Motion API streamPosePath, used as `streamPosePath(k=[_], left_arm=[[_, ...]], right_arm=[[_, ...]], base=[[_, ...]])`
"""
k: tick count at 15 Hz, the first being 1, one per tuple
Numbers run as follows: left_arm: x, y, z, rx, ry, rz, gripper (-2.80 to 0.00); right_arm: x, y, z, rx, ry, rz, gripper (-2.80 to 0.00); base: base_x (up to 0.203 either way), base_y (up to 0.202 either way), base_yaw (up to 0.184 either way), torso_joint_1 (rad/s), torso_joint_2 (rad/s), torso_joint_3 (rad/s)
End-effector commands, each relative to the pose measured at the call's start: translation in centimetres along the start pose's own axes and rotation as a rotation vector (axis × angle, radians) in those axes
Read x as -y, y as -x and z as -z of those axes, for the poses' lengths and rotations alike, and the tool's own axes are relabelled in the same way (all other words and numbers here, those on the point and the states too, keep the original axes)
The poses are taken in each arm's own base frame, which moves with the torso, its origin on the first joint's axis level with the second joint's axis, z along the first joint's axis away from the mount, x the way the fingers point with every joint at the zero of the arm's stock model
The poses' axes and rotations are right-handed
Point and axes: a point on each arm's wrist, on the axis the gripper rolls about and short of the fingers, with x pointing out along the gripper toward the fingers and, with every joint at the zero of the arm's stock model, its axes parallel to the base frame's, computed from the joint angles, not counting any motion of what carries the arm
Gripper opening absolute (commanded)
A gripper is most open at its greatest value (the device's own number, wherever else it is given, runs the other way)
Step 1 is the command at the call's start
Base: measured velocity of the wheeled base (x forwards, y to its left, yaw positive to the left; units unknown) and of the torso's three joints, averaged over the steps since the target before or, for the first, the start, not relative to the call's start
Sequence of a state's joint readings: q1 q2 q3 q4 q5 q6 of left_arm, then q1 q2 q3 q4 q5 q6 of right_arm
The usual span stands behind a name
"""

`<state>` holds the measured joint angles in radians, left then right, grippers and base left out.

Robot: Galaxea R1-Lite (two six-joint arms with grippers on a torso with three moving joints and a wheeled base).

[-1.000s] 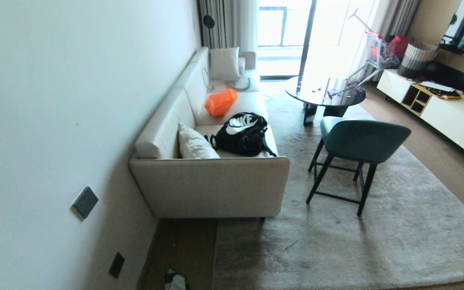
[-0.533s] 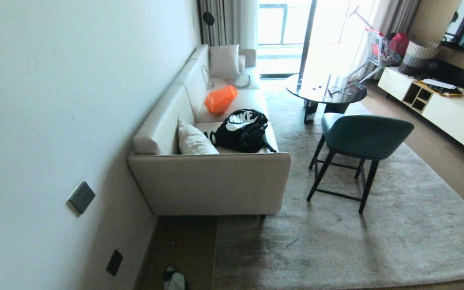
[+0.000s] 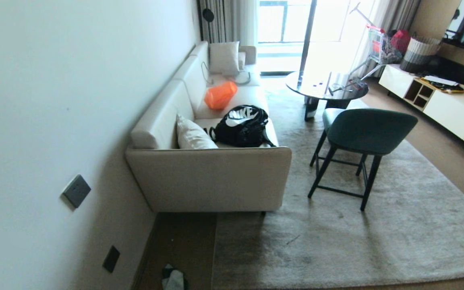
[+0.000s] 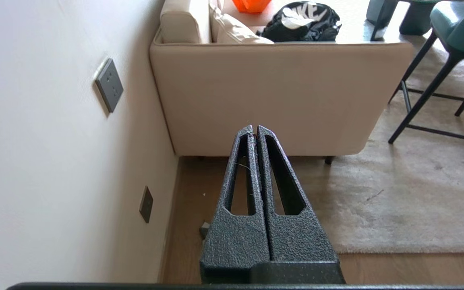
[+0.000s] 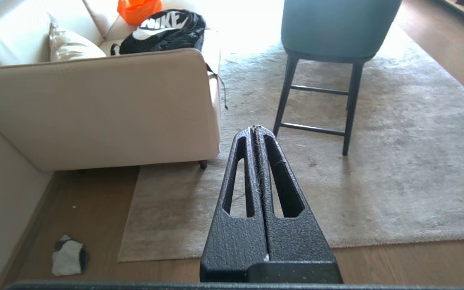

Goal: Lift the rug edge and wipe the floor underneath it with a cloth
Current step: Pick up the rag

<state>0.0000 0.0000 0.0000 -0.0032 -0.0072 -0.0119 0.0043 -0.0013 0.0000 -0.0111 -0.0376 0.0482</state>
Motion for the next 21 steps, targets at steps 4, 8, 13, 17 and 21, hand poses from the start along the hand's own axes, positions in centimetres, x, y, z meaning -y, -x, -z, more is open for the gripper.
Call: streamPosePath(k=[4, 8, 13, 17, 21], left_arm=[[0.00, 0.00, -0.01, 0.001, 0.000, 0.000, -2.80], [0.00, 0.00, 0.00, 0.000, 0.000, 0.000, -2.80], [0.00, 0.00, 0.00, 0.000, 0.000, 0.000, -2.80], [0.00, 0.00, 0.00, 0.000, 0.000, 0.000, -2.80], [0.00, 0.00, -0.01, 0.001, 0.000, 0.000, -2.80]], right_arm=[[0.00, -0.01, -0.02, 0.000, 0.001, 0.000, -2.80], [0.00, -0.01, -0.02, -0.001, -0.001, 0.000, -2.80], [0.00, -0.01, -0.02, 0.000, -0.001, 0.000, -2.80], [0.00, -0.01, -0.02, 0.000, -0.001, -0.001, -2.80], [0.00, -0.01, -0.02, 0.000, -0.001, 0.000, -2.80]], base=[[0.000, 0.000, 0.000, -0.135, 0.34, 0.209], [0.000, 0.000, 0.000, -0.136, 0.37, 0.228], [0.000, 0.000, 0.000, -0.176, 0.51, 0.323], [0.000, 0.000, 0.000, -0.171, 0.52, 0.359], [0.000, 0.000, 0.000, -0.127, 0.50, 0.368]])
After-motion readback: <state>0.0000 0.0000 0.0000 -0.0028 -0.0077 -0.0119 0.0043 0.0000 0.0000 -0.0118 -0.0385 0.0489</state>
